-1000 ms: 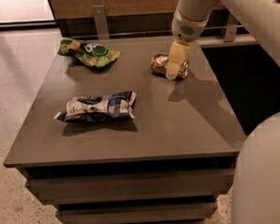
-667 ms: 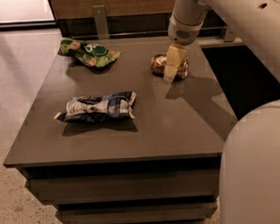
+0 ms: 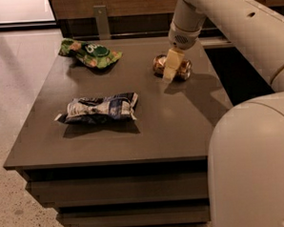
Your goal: Place orange can upright
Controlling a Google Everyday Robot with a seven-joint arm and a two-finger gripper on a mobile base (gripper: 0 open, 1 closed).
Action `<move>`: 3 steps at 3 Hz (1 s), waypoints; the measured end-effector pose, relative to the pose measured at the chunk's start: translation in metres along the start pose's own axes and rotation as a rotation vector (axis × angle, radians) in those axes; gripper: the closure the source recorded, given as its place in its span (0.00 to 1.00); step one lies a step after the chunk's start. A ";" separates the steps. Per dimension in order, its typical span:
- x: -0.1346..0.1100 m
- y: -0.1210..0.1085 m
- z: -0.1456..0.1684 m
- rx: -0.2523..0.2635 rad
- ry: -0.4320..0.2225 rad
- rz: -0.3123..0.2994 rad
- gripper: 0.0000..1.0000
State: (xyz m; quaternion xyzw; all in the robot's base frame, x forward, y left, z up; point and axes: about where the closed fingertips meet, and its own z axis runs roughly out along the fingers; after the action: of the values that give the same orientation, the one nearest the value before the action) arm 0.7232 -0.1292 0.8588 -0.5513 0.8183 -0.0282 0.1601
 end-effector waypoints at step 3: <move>0.000 0.002 0.026 -0.026 -0.012 0.055 0.54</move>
Offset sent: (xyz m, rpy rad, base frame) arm 0.0078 0.0032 -0.0212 0.0409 0.0205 -0.0561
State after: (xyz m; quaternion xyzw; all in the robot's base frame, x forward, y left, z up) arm 0.7294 -0.1248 0.8337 -0.5307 0.8326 -0.0099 0.1584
